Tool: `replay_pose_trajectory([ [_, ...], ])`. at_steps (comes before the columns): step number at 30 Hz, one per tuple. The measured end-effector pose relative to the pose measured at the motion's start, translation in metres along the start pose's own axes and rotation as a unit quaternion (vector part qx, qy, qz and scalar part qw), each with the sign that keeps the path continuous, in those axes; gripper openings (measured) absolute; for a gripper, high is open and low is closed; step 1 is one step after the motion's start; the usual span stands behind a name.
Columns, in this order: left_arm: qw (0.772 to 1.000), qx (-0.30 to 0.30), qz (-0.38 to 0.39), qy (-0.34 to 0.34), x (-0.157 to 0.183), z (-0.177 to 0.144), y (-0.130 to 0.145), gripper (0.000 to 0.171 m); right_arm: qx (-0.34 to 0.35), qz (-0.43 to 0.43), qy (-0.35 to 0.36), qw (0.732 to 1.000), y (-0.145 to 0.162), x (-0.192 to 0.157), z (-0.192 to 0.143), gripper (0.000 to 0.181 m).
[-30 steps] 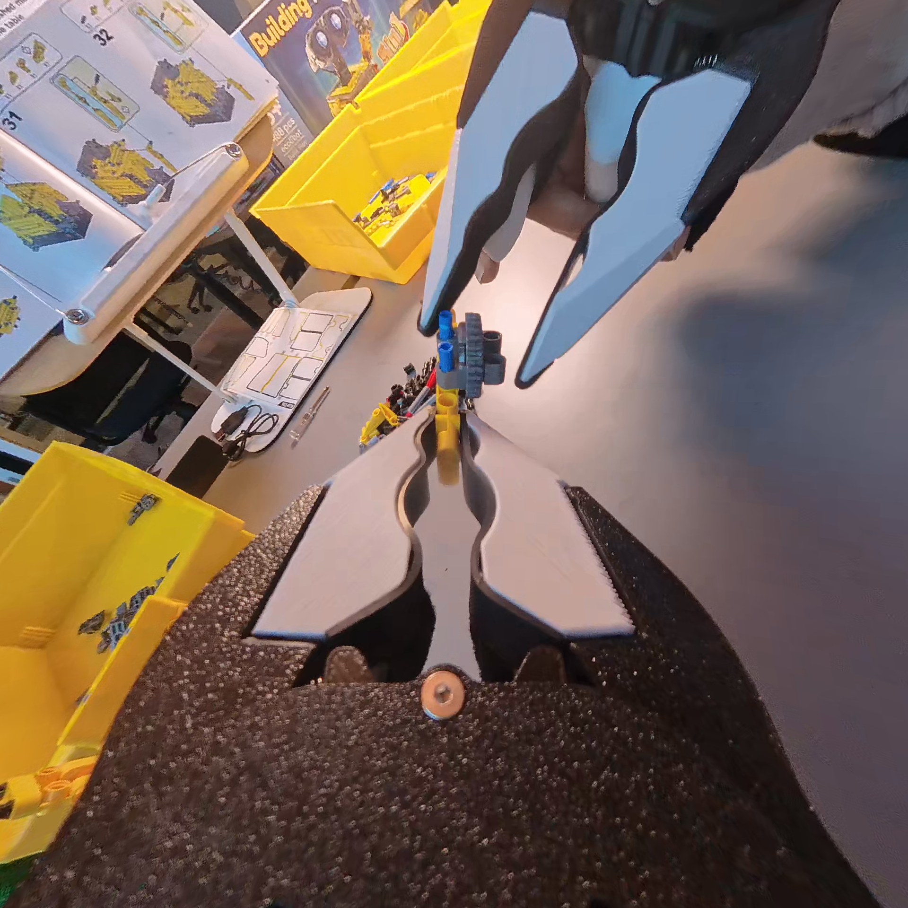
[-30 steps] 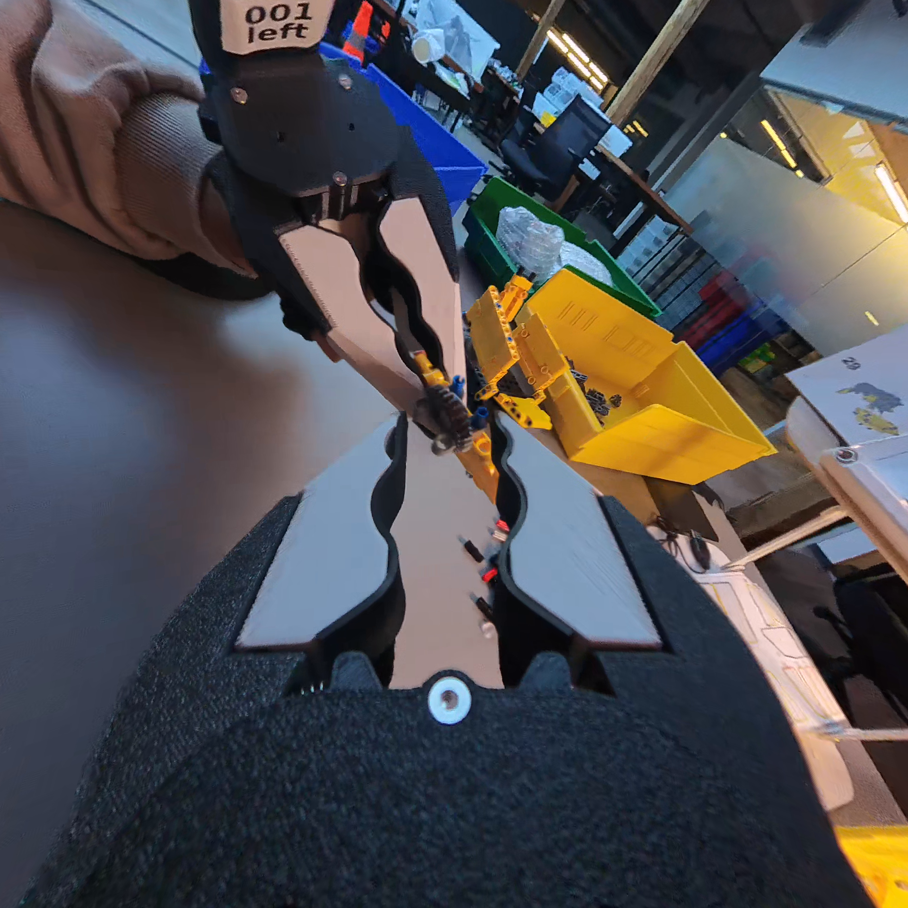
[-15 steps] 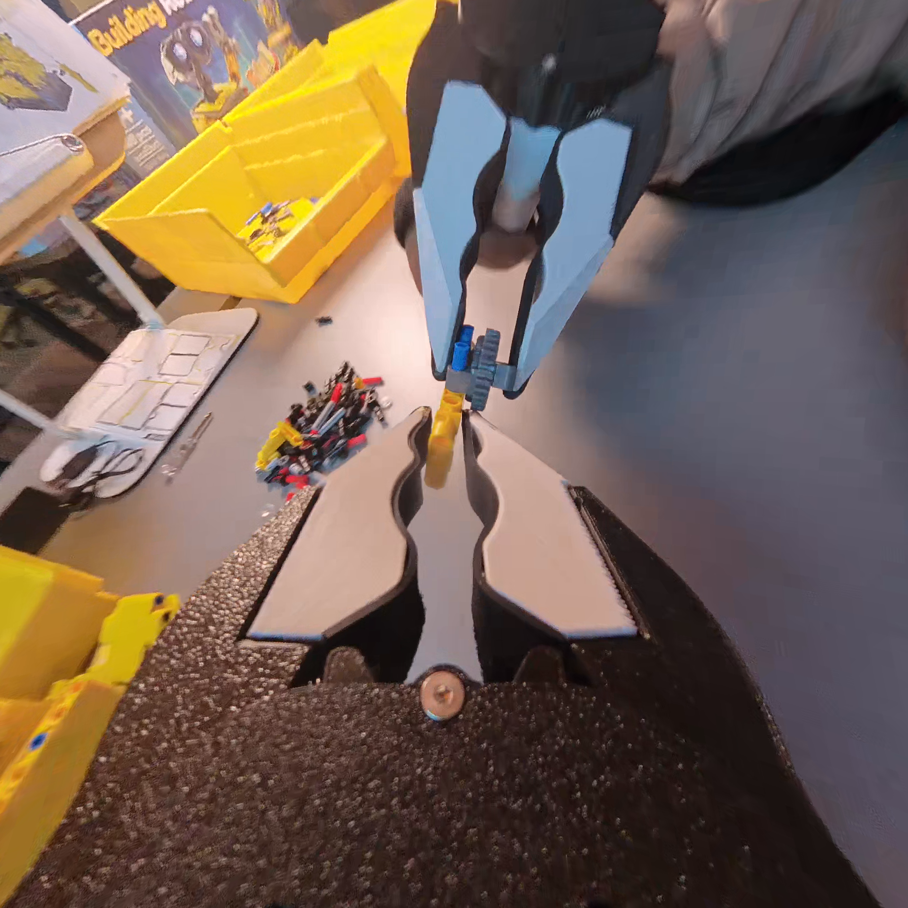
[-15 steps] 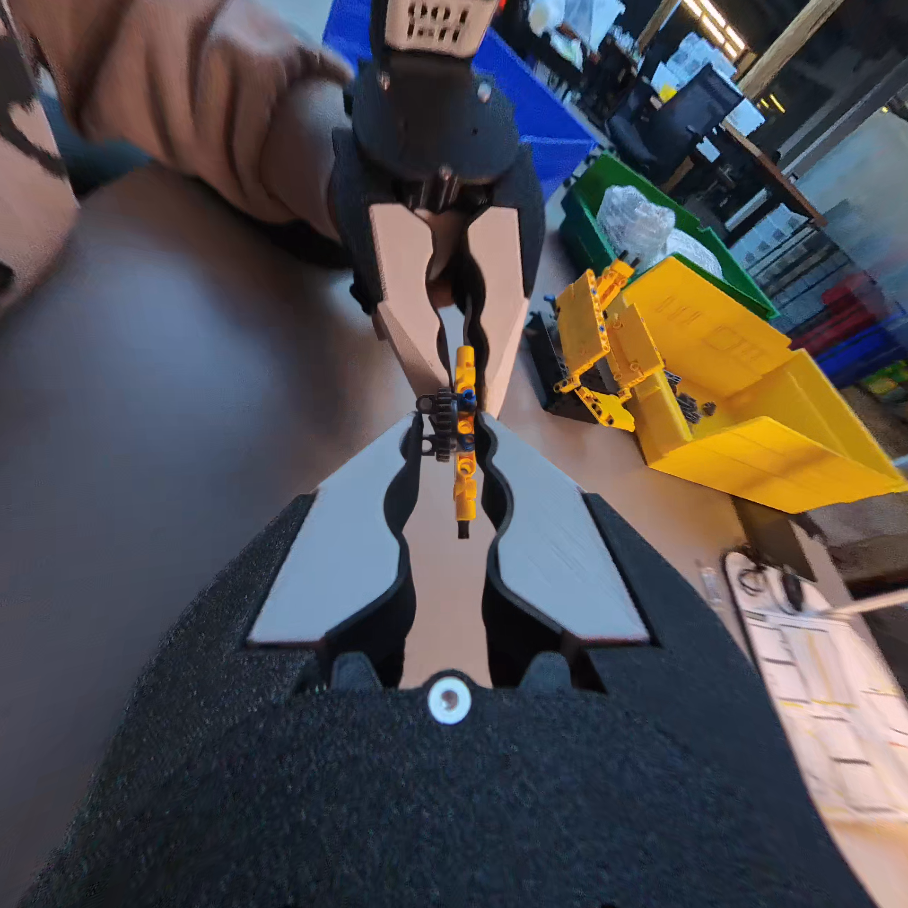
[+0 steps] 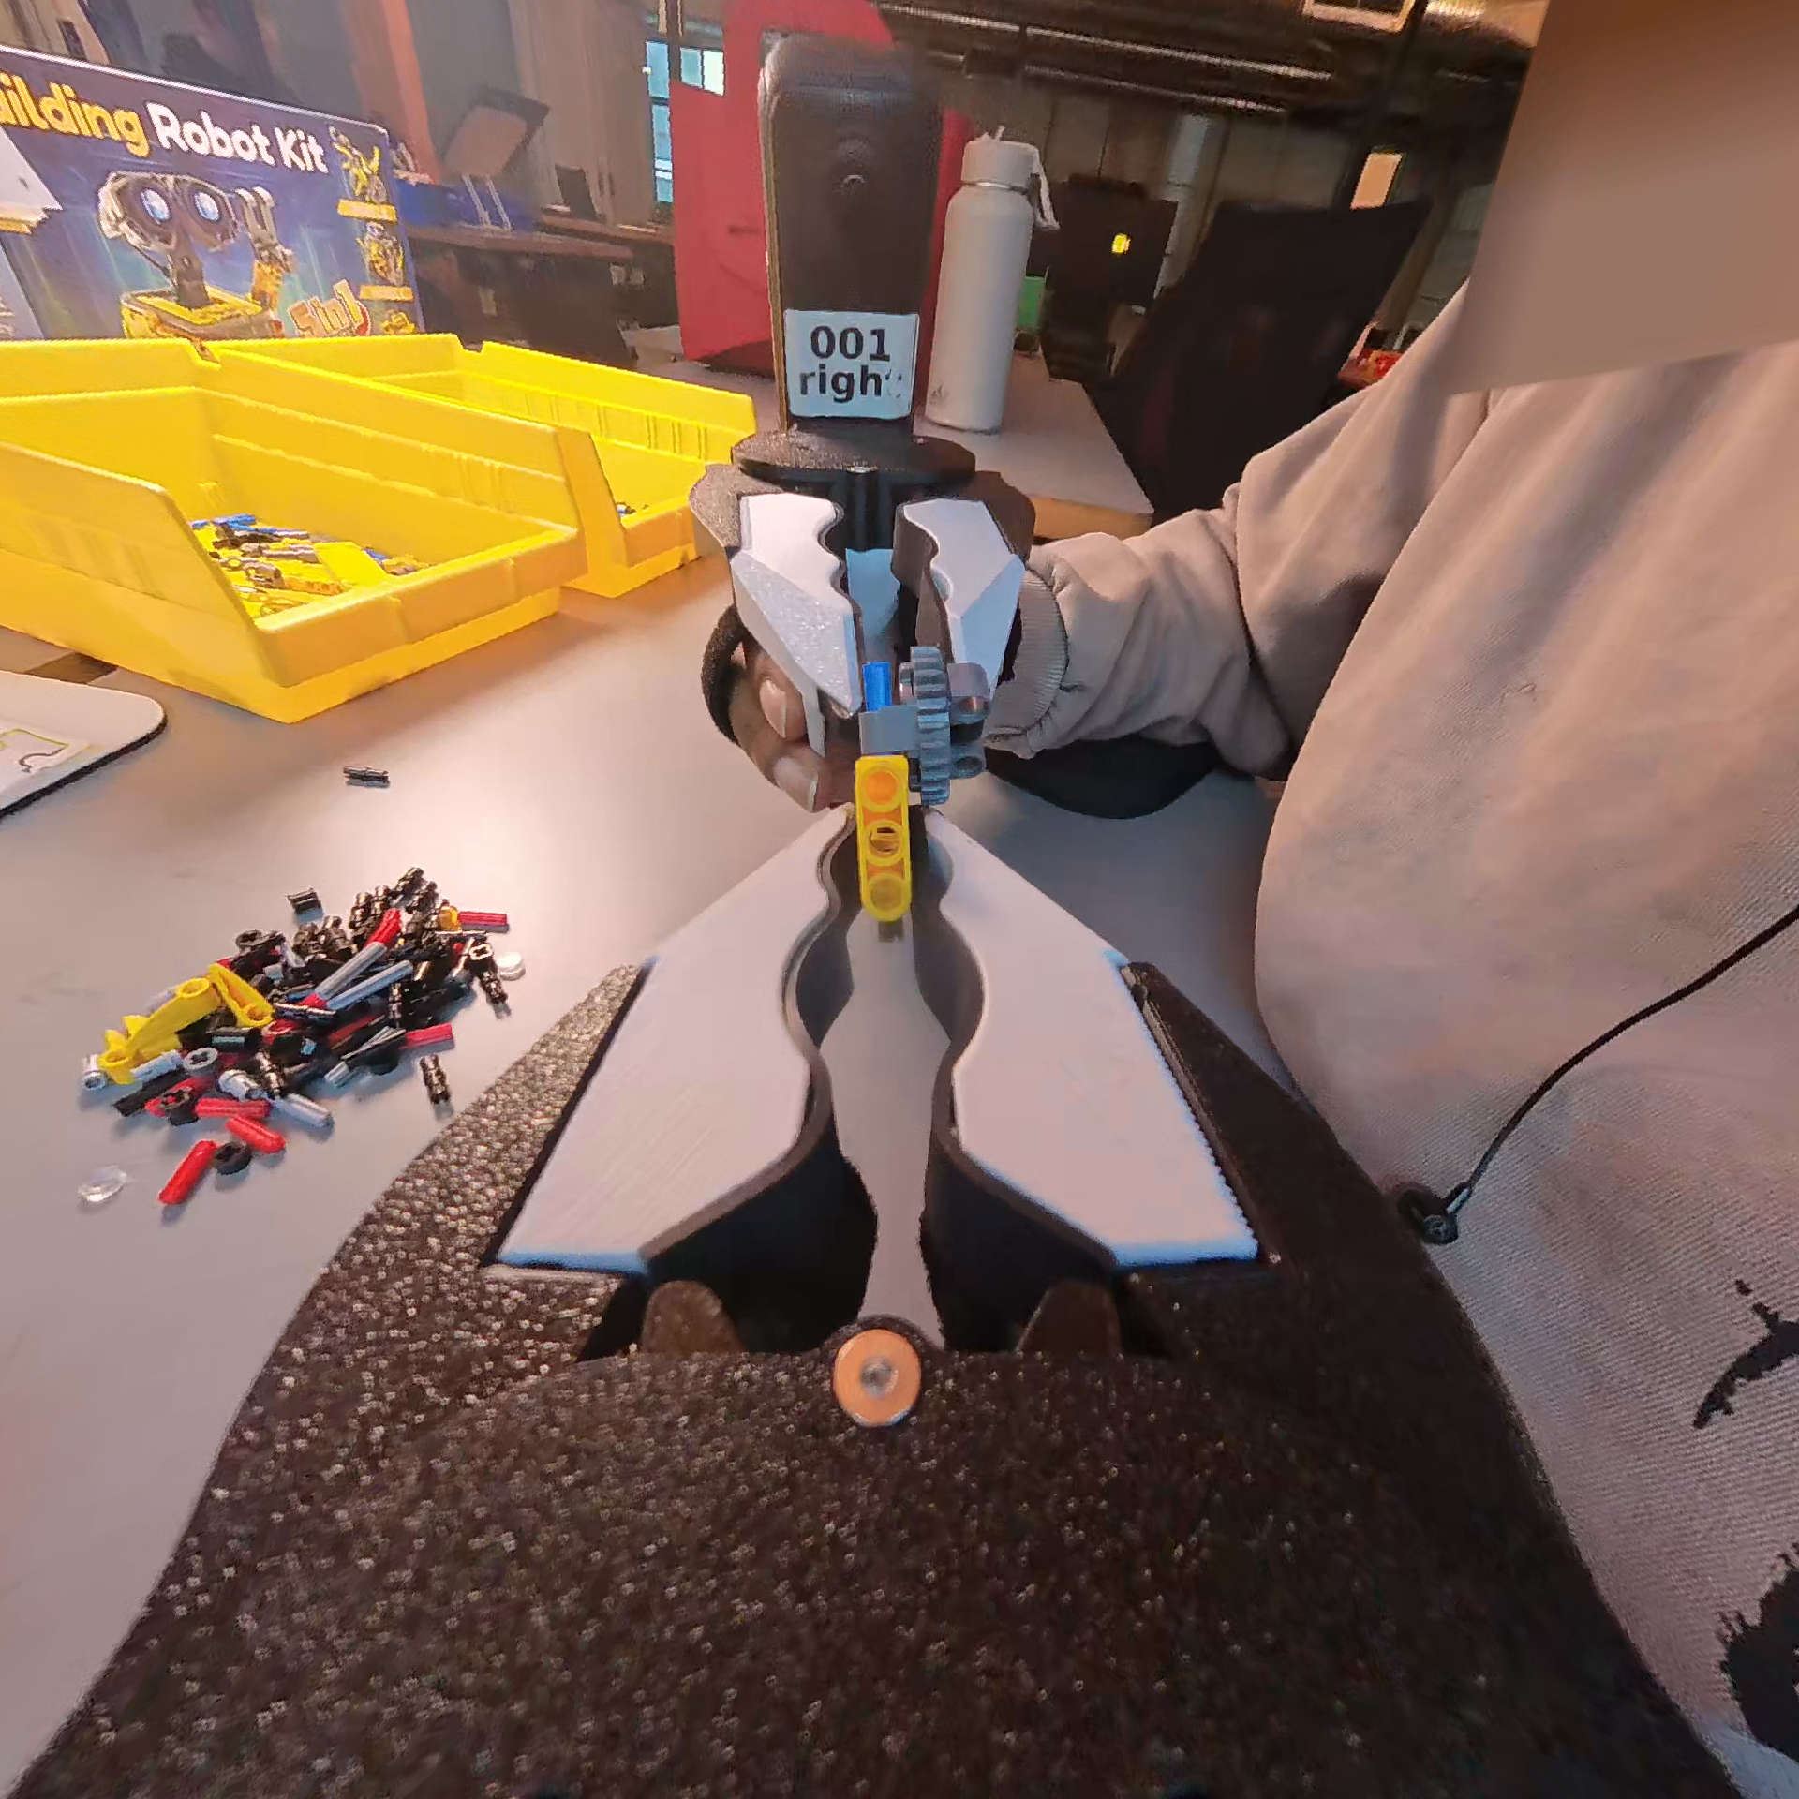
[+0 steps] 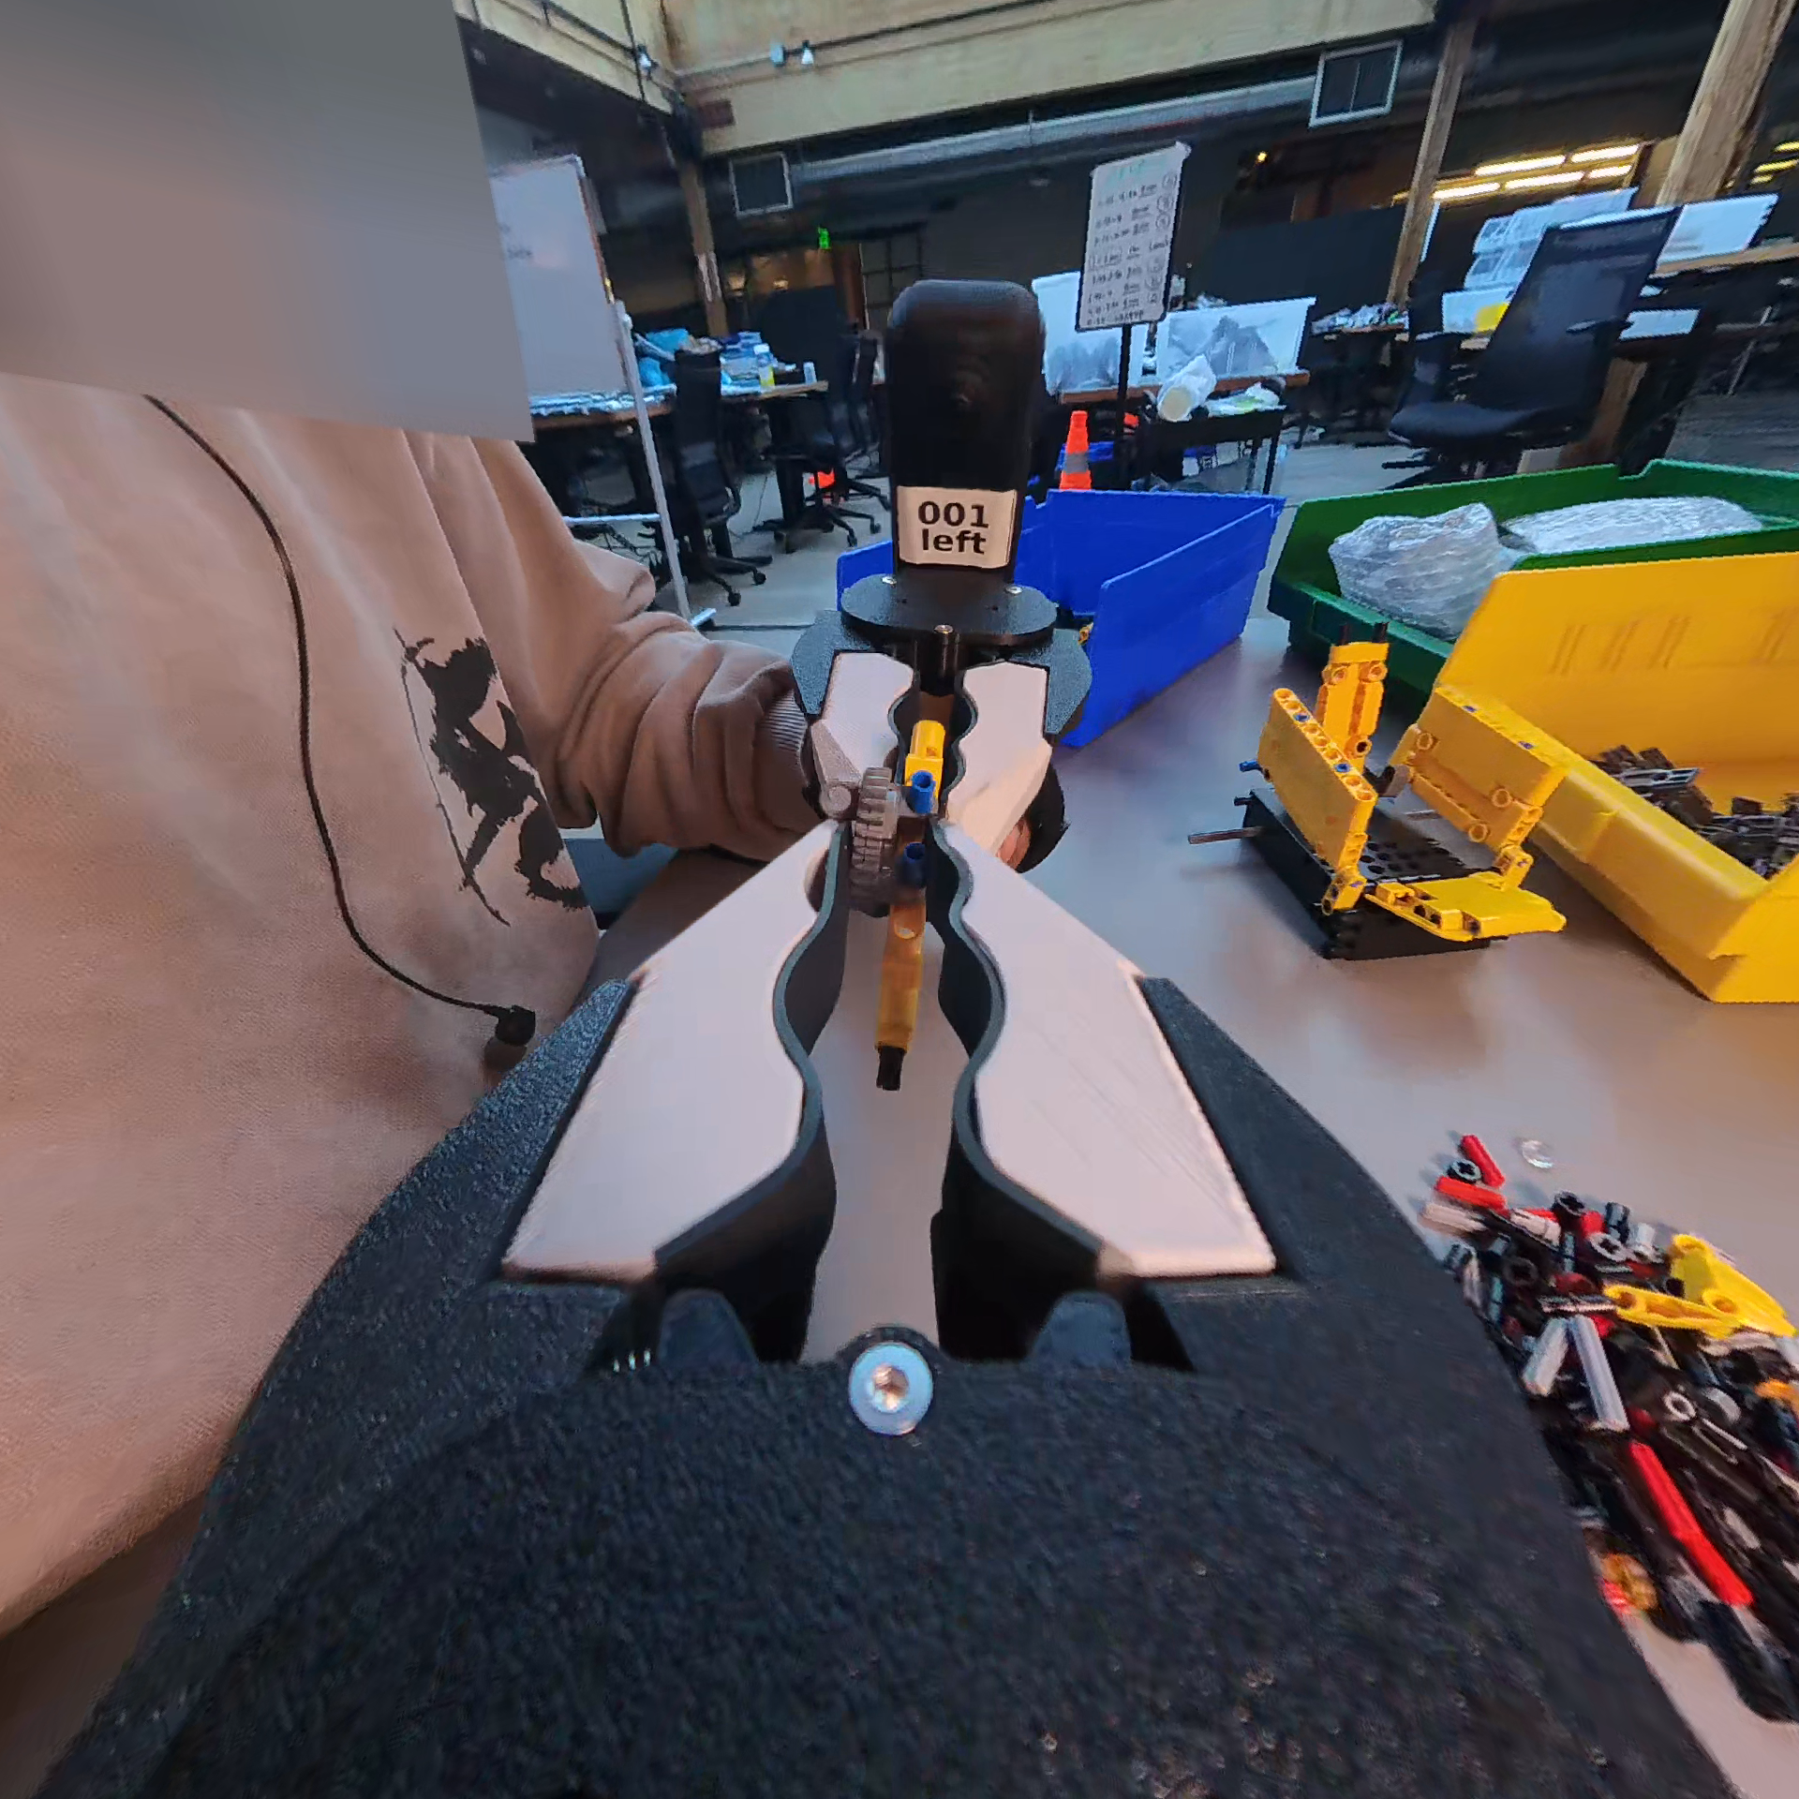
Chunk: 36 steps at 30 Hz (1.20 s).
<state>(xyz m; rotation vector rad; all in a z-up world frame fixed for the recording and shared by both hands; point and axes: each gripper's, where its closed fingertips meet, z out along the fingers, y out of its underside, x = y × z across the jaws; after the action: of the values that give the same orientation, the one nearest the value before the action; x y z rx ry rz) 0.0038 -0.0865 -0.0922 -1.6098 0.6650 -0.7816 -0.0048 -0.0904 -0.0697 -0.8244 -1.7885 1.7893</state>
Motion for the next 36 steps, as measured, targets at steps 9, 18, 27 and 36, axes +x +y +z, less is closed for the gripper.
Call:
replay_pose_trajectory([
  [9, 0.997, 0.033, -0.073, 0.009, -0.008, -0.002, -0.011, 0.007, 0.036, 0.024, 0.016, 0.999, -0.014, 0.011, -0.002, 0.011],
  [18, 0.995, 0.008, -0.090, -0.038, -0.028, -0.020, 0.006, 0.006, 0.075, -0.042, 0.104, 0.991, -0.061, 0.032, -0.057, 0.000],
  [27, 0.996, -0.070, -0.022, -0.041, -0.017, 0.004, 0.025, 0.006, -0.105, -0.033, 0.042, 0.993, 0.014, 0.013, -0.014, 0.007],
  [36, 0.996, -0.083, -0.014, -0.027, -0.011, 0.003, 0.030, 0.006, -0.141, -0.032, 0.015, 0.989, 0.024, 0.004, -0.015, 0.011],
])
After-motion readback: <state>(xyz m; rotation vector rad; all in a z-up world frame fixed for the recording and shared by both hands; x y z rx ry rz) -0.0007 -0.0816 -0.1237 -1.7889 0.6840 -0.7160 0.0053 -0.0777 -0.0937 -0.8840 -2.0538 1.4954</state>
